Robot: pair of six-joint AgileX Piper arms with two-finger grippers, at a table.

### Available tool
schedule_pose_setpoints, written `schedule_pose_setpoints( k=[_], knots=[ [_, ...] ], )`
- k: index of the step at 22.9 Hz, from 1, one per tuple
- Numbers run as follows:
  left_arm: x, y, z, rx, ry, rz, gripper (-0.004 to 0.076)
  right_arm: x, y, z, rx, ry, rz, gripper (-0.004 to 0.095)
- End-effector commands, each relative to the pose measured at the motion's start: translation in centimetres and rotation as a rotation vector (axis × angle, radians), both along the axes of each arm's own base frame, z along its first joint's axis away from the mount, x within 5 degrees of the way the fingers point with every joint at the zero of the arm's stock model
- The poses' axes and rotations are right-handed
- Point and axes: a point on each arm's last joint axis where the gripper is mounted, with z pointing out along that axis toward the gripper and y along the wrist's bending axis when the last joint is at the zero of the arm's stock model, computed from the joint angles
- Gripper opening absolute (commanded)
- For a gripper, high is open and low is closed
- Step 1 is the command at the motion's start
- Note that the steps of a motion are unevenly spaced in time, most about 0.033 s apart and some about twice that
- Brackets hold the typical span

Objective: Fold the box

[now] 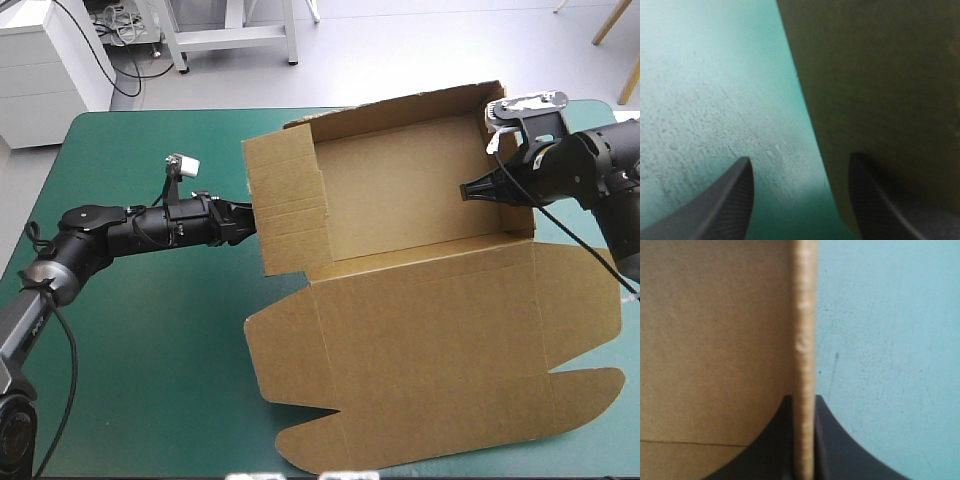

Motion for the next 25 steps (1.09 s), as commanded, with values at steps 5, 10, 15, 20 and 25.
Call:
schedule_pose_setpoints(
  k=[5, 10, 15, 20, 25],
  knots=[
    [-1.7, -0.6, 4.5, -0.183, -0.107, -0.047, 0.0405, 0.4, 0.2, 1.6, 0.042, -0.115, 0.009, -0.0021],
    [-2.1, -0.7, 5.4, -0.299, -0.11, -0.088, 0.0405, 1.0, 0.6, 1.2, 0.064, -0.118, 0.026, -0.0021],
    [-1.6, -0.6, 5.3, -0.253, -0.093, -0.033, 0.0405, 1.3, 1.0, 1.3, 0.107, -0.141, 0.031, -0.0019],
    [-0.8, -0.4, 6.7, -0.098, -0.073, 0.021, 0.0405, 1.2, 1.7, 1.4, 0.129, -0.141, 0.046, -0.0014],
    [-0.2, -1.3, 8.1, 0.089, -0.054, 0.104, 0.0405, 0.7, 4.1, 1.7, 0.107, -0.186, 0.078, -0.0014]
  ],
)
